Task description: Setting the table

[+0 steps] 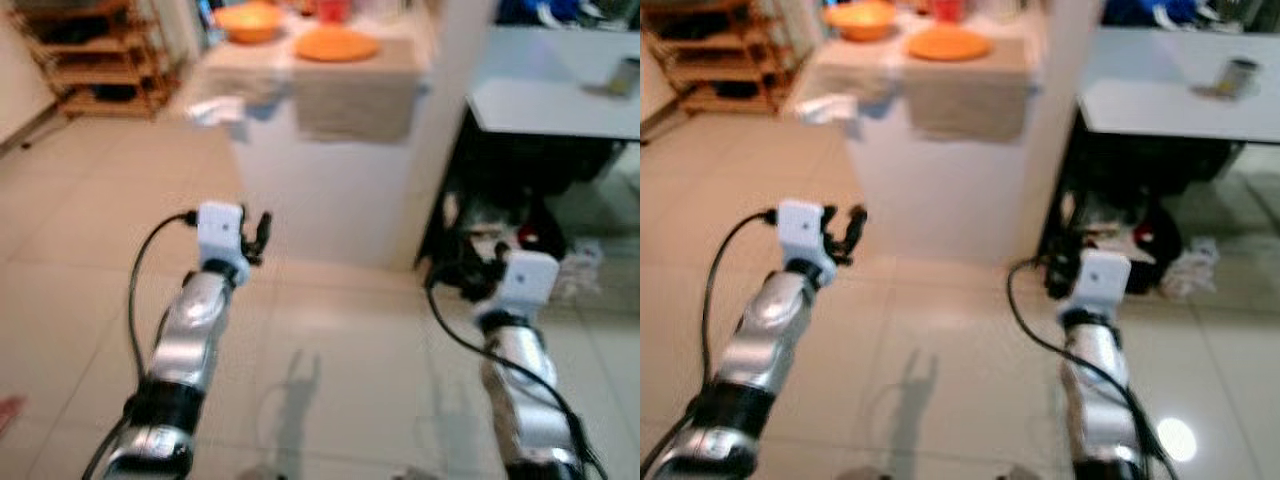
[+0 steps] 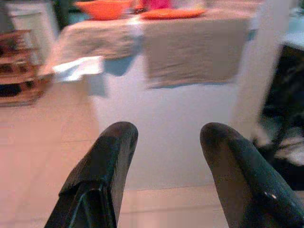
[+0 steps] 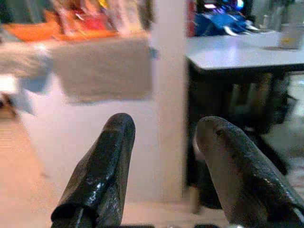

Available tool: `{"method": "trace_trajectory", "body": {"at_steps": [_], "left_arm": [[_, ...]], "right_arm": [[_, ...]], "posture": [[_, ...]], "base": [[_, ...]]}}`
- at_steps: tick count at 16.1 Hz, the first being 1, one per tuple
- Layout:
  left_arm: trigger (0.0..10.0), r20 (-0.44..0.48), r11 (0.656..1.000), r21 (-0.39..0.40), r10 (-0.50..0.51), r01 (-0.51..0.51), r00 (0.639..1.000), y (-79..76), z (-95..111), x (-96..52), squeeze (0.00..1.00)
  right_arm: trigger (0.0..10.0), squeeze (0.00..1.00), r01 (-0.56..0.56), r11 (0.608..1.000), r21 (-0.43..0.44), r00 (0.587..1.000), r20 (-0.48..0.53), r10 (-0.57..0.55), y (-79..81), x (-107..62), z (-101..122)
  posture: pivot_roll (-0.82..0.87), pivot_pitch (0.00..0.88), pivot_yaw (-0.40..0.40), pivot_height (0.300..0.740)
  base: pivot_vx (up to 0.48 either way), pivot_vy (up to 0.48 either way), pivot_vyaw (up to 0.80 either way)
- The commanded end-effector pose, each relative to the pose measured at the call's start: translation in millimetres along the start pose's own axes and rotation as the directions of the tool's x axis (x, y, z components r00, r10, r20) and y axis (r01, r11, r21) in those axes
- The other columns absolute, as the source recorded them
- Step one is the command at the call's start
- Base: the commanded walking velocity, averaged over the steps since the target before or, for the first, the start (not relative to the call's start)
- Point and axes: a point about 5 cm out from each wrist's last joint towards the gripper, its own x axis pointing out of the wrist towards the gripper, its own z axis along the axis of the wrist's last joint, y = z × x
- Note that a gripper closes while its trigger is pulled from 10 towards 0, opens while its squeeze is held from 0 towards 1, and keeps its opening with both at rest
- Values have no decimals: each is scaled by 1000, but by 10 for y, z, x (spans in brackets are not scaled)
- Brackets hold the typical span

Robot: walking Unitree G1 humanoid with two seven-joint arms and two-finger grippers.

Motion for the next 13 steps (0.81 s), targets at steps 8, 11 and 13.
{"method": "trace_trajectory", "body": {"at_steps": [8,11,13], "left_arm": [[10000,83,994,30,-106,104,991,-221,307,65,0],[10000,85,994,11,-106,106,991,-264,299,62,0],[10000,90,992,15,-123,123,988,-306,291,50,0]], "right_arm": [[10000,0,-6,999,-36,1000,10,6,-10,-109,65],[10000,0,-13,999,-48,1000,7,13,13,-93,43],[10000,0,-4,998,-57,1000,-1,4,-19,-96,22]], "posture": [[-18,0,37,722],[-23,0,36,722],[-26,0,35,722]], "base": [[58,300,0],[464,0,0],[458,0,0]]}}
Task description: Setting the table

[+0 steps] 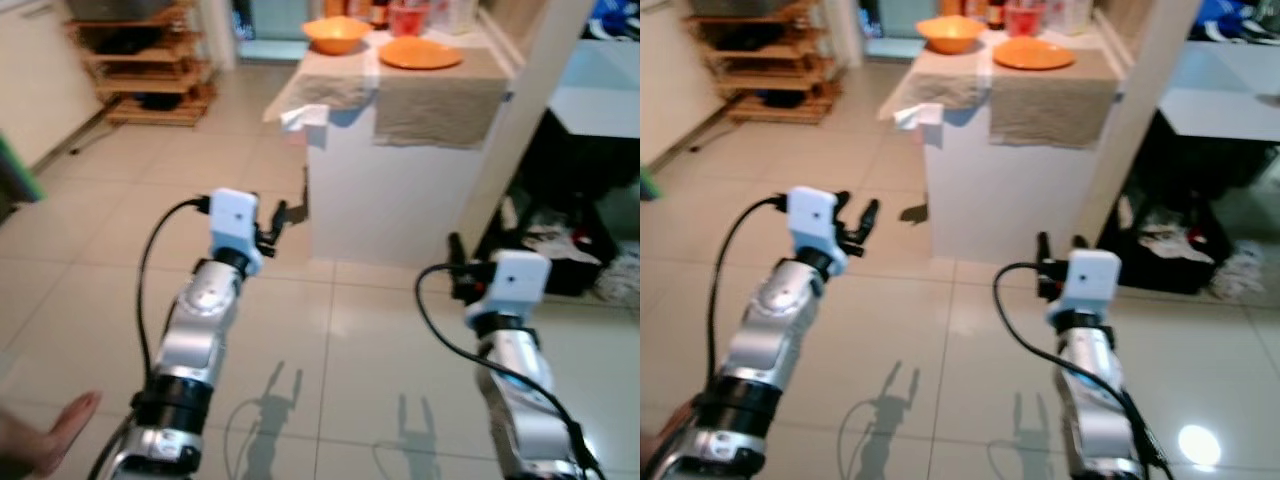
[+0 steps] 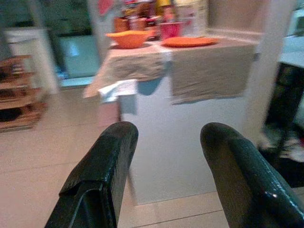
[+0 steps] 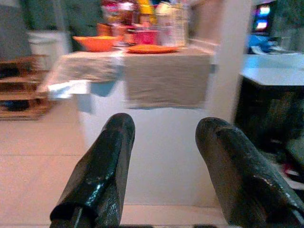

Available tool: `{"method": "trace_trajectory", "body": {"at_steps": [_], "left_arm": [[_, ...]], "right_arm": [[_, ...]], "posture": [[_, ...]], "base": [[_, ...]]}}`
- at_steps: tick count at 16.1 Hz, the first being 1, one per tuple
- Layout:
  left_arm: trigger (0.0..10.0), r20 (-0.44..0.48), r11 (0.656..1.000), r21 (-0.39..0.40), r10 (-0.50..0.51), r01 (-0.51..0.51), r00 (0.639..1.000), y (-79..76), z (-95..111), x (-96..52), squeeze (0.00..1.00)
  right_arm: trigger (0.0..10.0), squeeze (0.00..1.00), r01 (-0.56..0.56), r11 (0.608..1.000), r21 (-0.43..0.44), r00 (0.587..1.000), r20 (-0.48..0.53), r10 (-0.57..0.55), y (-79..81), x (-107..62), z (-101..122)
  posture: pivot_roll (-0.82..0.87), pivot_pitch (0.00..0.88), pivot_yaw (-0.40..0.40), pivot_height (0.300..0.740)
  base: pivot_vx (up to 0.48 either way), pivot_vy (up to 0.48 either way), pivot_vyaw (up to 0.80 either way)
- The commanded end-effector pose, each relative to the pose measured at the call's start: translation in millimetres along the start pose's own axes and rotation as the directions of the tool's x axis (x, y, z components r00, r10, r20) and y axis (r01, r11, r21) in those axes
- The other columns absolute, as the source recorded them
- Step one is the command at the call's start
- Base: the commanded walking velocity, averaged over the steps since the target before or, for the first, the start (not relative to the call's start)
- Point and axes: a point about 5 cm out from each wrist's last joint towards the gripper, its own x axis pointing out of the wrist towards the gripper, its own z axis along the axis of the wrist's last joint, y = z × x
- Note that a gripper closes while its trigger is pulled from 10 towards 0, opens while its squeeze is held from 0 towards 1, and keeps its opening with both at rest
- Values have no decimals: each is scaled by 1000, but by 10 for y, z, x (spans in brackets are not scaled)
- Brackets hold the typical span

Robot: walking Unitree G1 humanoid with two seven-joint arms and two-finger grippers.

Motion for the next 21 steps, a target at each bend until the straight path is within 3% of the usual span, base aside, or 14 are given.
{"method": "trace_trajectory", "body": {"at_steps": [1,21], "left_arm": [[10000,12,1000,1,-7,7,1000,24,30,-17,0],[10000,29,999,27,-22,21,999,-24,45,21,0]], "right_arm": [[10000,0,1,1000,1,1000,3,-1,21,12,-6],[10000,0,-6,1000,8,1000,-12,6,61,38,-83]], "posture": [[-26,0,34,722],[-22,0,41,722]], "base": [[458,0,0],[474,0,0]]}}
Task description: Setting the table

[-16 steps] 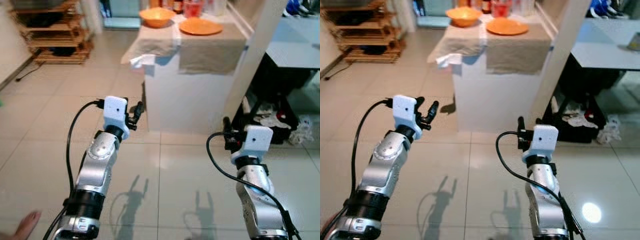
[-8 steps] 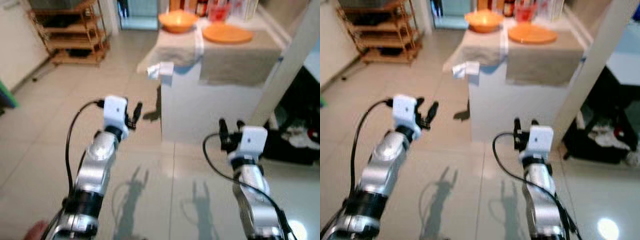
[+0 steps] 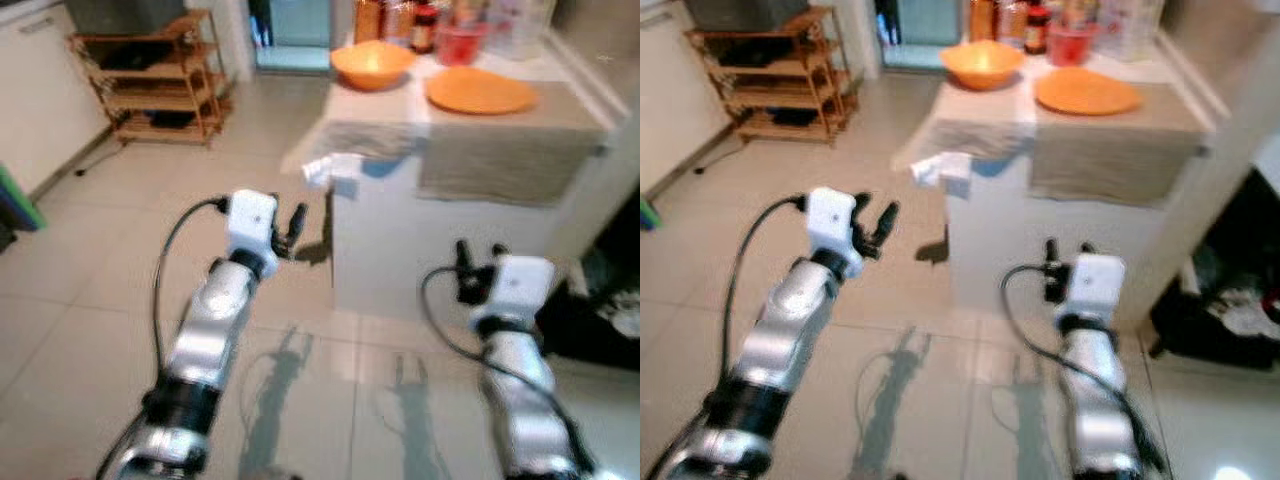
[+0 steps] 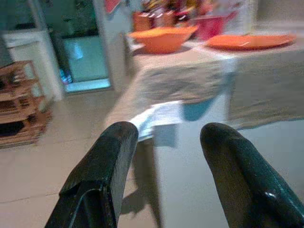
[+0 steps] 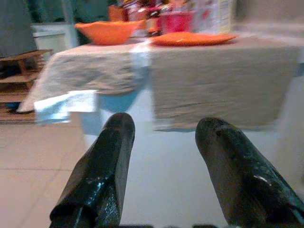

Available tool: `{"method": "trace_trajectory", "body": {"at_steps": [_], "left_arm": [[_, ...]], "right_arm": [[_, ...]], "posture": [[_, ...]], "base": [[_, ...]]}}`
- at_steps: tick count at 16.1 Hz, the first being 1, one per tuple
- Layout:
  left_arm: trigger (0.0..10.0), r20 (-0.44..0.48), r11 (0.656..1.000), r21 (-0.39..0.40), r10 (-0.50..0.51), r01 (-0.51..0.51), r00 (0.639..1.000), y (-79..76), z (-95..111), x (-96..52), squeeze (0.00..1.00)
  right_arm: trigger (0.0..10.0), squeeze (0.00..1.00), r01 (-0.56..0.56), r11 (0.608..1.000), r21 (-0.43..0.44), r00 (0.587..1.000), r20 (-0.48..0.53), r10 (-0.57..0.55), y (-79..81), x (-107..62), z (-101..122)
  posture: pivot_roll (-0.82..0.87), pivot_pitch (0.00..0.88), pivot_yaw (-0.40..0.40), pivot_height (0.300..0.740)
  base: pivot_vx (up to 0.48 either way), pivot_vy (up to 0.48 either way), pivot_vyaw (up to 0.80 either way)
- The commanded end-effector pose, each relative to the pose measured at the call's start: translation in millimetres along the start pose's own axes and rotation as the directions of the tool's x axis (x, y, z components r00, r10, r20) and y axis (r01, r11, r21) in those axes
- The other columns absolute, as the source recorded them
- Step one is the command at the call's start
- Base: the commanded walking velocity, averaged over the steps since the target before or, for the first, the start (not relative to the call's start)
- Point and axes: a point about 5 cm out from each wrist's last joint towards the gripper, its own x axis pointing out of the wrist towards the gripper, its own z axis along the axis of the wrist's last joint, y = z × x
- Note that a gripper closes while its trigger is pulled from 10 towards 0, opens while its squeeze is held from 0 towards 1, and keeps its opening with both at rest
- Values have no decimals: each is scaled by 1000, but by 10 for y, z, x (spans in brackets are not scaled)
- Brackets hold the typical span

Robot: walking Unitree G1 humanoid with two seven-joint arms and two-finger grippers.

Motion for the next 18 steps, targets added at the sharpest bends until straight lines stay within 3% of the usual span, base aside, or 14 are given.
{"method": "trace_trajectory", "body": {"at_steps": [1,18], "left_arm": [[10000,29,1000,5,-5,5,1000,-37,63,29,0],[10000,35,999,23,-32,31,999,-66,72,48,0]], "right_arm": [[10000,0,26,1000,-16,1000,15,-26,-80,5,27],[10000,0,39,999,-1,999,37,-39,-72,5,40]], "posture": [[-23,0,41,722],[-21,0,51,722]], "base": [[480,0,0],[480,0,0]]}}
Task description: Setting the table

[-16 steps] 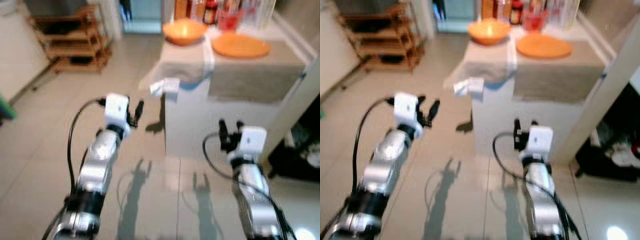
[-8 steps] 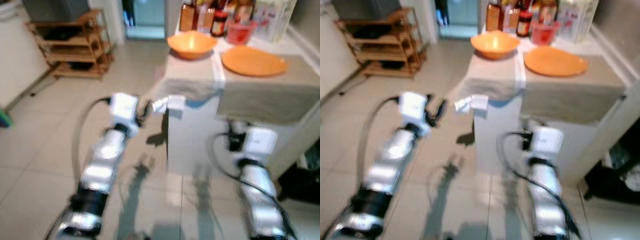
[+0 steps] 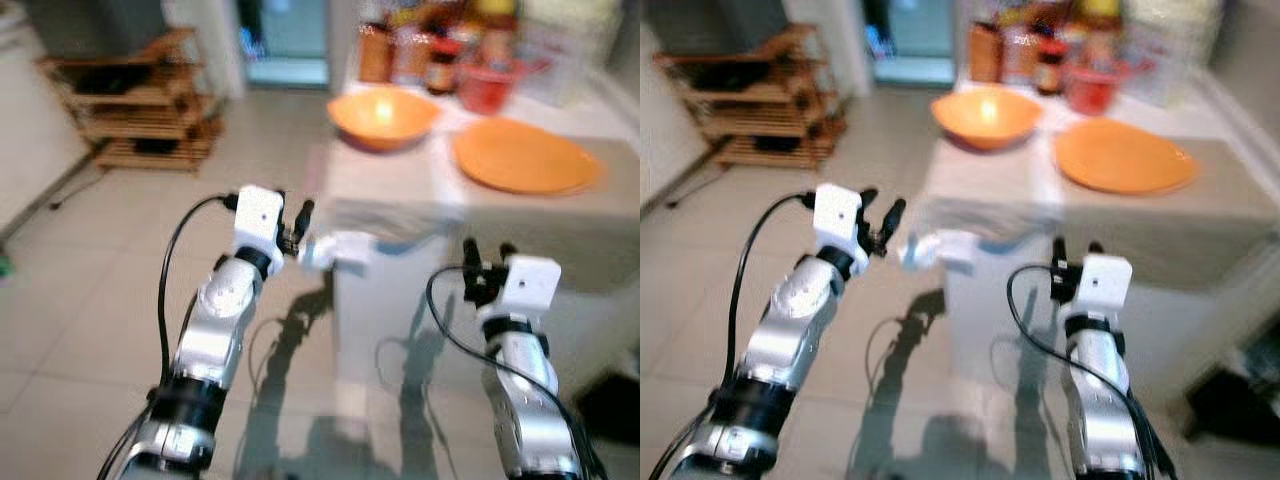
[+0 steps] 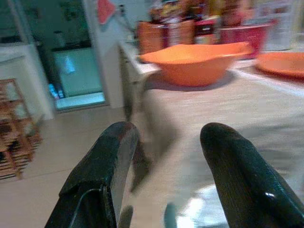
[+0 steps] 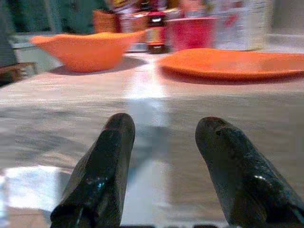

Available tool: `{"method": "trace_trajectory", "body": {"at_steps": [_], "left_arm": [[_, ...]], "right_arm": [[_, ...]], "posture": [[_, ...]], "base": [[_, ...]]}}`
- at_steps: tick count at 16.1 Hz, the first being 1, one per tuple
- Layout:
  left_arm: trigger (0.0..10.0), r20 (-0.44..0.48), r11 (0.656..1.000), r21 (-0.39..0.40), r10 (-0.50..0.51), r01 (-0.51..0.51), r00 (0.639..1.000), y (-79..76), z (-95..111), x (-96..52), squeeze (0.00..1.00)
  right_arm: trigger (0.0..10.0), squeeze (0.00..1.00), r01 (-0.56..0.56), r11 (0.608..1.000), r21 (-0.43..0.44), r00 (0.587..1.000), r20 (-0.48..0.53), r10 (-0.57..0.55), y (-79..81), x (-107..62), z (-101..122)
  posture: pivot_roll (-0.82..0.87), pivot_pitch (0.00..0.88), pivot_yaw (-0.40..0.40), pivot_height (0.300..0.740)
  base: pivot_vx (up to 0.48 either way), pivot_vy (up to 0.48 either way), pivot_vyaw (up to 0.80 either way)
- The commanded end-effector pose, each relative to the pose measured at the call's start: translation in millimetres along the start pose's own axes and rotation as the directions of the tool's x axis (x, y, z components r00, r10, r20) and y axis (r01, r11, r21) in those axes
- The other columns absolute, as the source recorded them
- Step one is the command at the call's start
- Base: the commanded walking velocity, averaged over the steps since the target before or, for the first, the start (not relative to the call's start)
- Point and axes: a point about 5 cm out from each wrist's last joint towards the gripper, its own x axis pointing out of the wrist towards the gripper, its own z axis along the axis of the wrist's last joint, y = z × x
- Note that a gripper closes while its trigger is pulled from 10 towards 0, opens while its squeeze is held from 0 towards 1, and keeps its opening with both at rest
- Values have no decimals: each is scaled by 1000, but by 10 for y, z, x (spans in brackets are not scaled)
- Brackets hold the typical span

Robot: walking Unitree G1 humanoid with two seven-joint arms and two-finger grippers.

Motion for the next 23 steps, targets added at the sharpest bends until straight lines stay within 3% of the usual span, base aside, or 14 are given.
{"method": "trace_trajectory", "body": {"at_steps": [1,5,7,11,13,15,16,19,21,22,23], "left_arm": [[10000,3,1000,19,17,-17,1000,77,18,-6,0],[10000,12,999,30,13,-14,1000,78,40,18,0],[10000,13,997,72,18,-19,1000,95,119,86,0],[10000,18,1000,-27,-10,11,1000,138,438,337,0],[10000,-51,988,-145,-56,48,997,123,508,504,0],[10000,-191,930,-369,-79,4,978,122,437,667,0],[10000,-243,903,-429,-104,-11,964,103,422,723,0],[10000,-277,836,-548,-169,-11,946,15,465,825,0],[10000,-283,810,-586,-194,-10,939,-47,524,895,0],[10000,-270,819,-573,-201,10,942,-54,565,920,0],[10000,-226,867,-496,-186,52,956,-30,633,938,0]], "right_arm": [[10000,0,-22,1000,13,1000,17,22,83,17,36],[10000,0,-23,1000,12,1000,16,23,85,10,32],[10000,0,-25,1000,8,1000,16,25,85,-1,31],[10000,0,-29,1000,-1,999,18,29,81,-27,35],[10000,0,-31,1000,-1,999,18,31,89,-39,38],[10000,0,-34,999,-6,999,28,34,96,-47,66],[10000,0,-40,999,-17,998,47,41,94,-57,114],[10000,0,-40,999,-35,996,74,42,57,-131,209],[10000,0,-28,999,-44,997,67,30,13,-206,218],[10000,0,-22,999,-50,998,63,25,-1,-237,217],[10000,0,-9,999,-54,998,63,13,-22,-253,224]], "posture": [[-22,0,53,722],[-24,0,53,722],[-25,0,48,722],[-31,0,47,722],[-37,0,51,722],[-48,0,56,722],[-57,0,60,722],[-100,0,73,722],[-126,0,84,722],[-138,0,92,722],[-144,0,96,722]], "base": [[480,0,0],[480,0,0],[0,0,0],[0,0,0],[0,0,0],[0,0,0],[0,0,0],[0,0,0],[0,0,0],[0,0,0],[0,0,0]]}}
